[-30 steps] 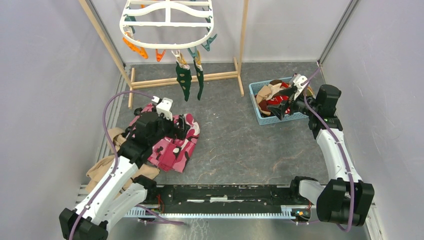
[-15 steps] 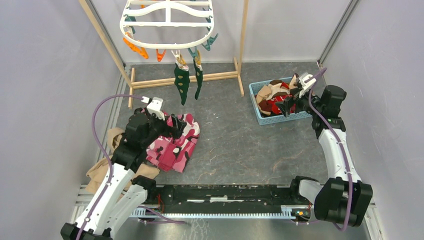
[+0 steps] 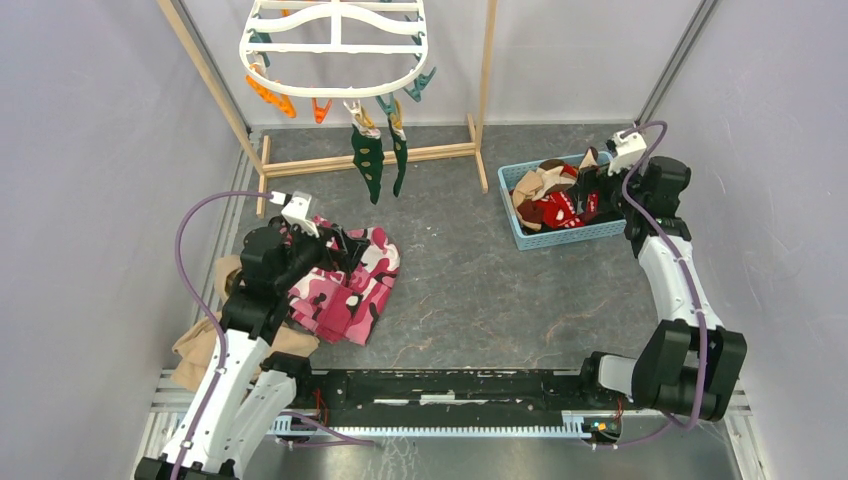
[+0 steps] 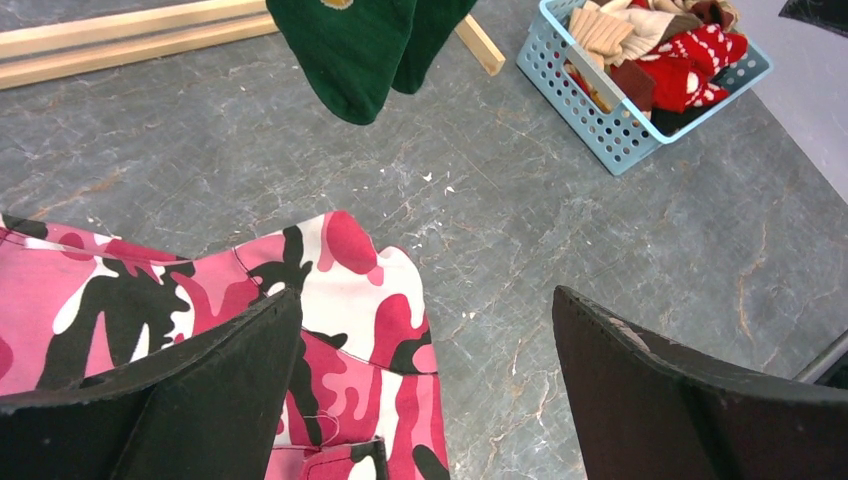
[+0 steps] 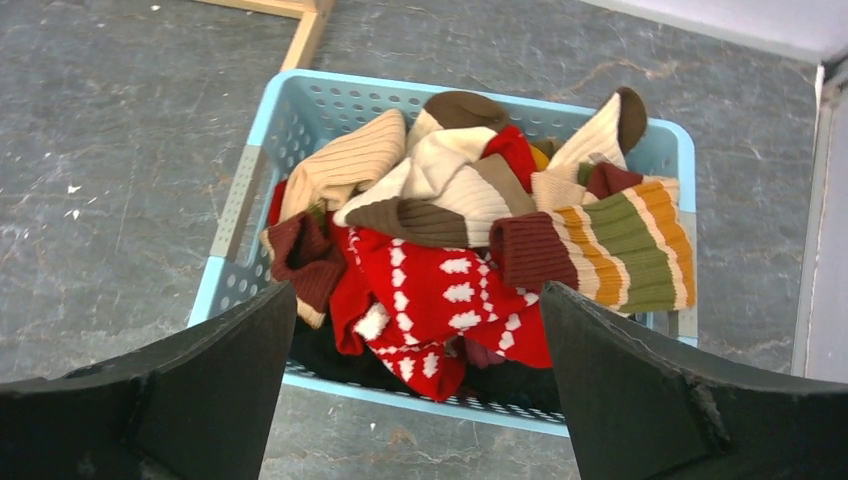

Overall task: Clip the socks to the hanger
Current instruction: Pick up the sock from the bin.

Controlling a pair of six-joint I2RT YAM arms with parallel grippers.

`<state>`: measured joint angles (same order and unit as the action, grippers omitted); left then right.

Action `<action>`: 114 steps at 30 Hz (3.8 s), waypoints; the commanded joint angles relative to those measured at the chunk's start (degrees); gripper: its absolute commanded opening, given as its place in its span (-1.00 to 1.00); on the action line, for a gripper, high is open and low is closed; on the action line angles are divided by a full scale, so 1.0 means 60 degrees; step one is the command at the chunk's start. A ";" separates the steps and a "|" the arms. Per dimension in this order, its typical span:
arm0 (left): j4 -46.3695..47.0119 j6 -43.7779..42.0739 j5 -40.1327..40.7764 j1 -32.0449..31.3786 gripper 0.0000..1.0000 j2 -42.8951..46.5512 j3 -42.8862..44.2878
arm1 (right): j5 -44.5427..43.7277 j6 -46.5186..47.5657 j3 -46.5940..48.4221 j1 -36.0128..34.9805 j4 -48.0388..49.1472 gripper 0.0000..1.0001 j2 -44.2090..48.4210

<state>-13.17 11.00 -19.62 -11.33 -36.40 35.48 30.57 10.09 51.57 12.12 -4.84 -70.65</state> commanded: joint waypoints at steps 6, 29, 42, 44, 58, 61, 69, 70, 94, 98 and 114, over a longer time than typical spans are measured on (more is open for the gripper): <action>0.0336 0.0350 -0.0197 0.0056 1.00 -0.0150 -0.0001 | -0.2023 -0.0526 0.2756 -0.0062 -0.0845 0.58 -0.1949; 0.0229 -0.0080 0.0926 0.0175 1.00 -0.0418 -0.0048 | -0.5362 -0.1417 0.6406 -0.0971 -0.1660 0.17 -0.6785; 0.0195 -0.0097 0.0963 0.0204 1.00 -0.0448 -0.0025 | -0.6059 -0.1344 0.7046 -0.1024 -0.1361 -0.04 -0.7695; 0.0193 -0.0093 0.0966 0.0204 1.00 -0.0451 -0.0033 | -0.6004 -0.1330 0.7049 -0.1024 -0.1264 -0.12 -0.7705; 0.0173 -0.0116 0.0992 0.0216 1.00 -0.0481 -0.0027 | -0.5834 -0.0644 0.5609 -0.0979 -0.0024 -0.92 -0.5522; 0.0169 -0.0112 0.0989 0.0219 1.00 -0.0478 -0.0037 | -0.5467 -0.0648 0.5322 -0.0885 0.0073 -0.92 -0.4895; 0.0171 -0.0105 0.0977 0.0219 1.00 -0.0462 -0.0028 | -0.4575 -0.0714 0.4920 -0.0631 -0.0196 -0.90 -0.4004; 0.0173 -0.0106 0.0974 0.0219 1.00 -0.0450 -0.0026 | -0.4433 -0.0682 0.4865 -0.0590 -0.0245 -0.89 -0.3939; 0.0158 -0.0106 0.1008 0.0219 1.00 -0.0404 -0.0037 | 0.0559 0.1129 0.5196 -0.0160 -0.1599 -0.72 -0.3380; 0.0155 -0.0096 0.0972 0.0232 1.00 -0.0393 -0.0013 | 0.0232 0.1516 0.5026 -0.0159 -0.2135 -0.71 -0.3691; 0.0156 -0.0071 0.0823 0.0248 1.00 -0.0338 0.0004 | -0.0396 0.2859 0.5318 0.0228 -0.3997 0.05 -0.4399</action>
<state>-13.37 10.92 -13.72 -10.22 -39.27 35.22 26.92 24.67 80.64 11.97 -27.83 -101.69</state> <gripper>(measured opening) 0.995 0.470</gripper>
